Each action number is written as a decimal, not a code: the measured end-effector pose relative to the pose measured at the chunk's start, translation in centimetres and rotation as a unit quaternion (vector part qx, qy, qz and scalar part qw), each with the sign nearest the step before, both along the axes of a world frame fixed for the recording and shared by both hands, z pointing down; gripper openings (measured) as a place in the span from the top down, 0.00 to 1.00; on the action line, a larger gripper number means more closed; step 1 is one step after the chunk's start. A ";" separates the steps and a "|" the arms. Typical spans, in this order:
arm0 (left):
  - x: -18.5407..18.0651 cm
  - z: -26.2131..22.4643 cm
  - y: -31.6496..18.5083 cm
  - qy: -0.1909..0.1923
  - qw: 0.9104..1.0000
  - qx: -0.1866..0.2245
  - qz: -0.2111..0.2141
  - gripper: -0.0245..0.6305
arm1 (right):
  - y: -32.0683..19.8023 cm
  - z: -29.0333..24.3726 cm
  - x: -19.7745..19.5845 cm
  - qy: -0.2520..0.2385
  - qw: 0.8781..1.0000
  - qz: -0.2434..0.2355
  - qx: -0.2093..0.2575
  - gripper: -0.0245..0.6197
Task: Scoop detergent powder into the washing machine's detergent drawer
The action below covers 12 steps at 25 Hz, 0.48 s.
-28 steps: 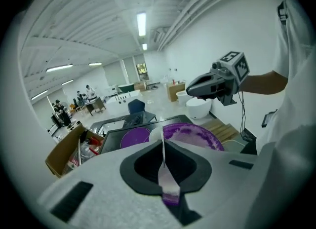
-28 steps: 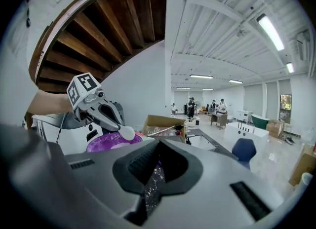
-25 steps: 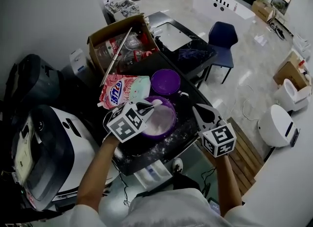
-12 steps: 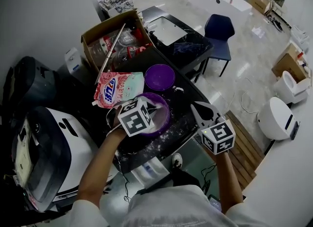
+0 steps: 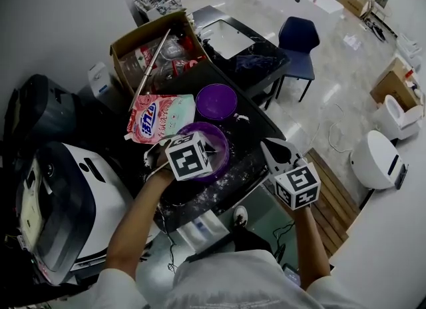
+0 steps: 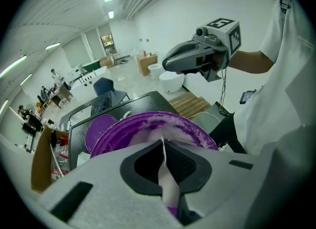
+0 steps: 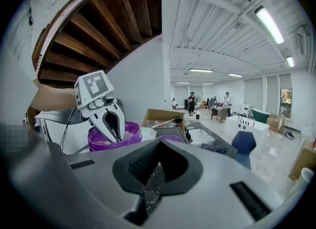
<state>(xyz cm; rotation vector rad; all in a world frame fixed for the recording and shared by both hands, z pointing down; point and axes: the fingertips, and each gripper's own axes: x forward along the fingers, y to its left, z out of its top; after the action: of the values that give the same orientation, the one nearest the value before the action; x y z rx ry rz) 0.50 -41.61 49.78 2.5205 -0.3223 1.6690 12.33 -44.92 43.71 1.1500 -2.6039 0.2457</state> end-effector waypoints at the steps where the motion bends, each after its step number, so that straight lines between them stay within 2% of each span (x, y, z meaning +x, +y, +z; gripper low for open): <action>1: 0.0 0.0 0.2 -0.002 1.000 -0.003 0.004 0.94 | 0.1 0.0 0.0 0.000 1.000 0.000 0.000 0.95; 12: -0.3 0.6 1.5 -0.027 0.998 -0.048 0.029 0.94 | 0.4 0.1 0.3 -0.001 1.000 0.001 -0.001 0.95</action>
<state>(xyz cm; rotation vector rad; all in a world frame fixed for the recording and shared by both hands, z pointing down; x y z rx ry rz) 0.23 -40.10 50.39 2.4419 -0.1693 1.7306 12.64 -44.52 43.79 1.1523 -2.6035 0.2490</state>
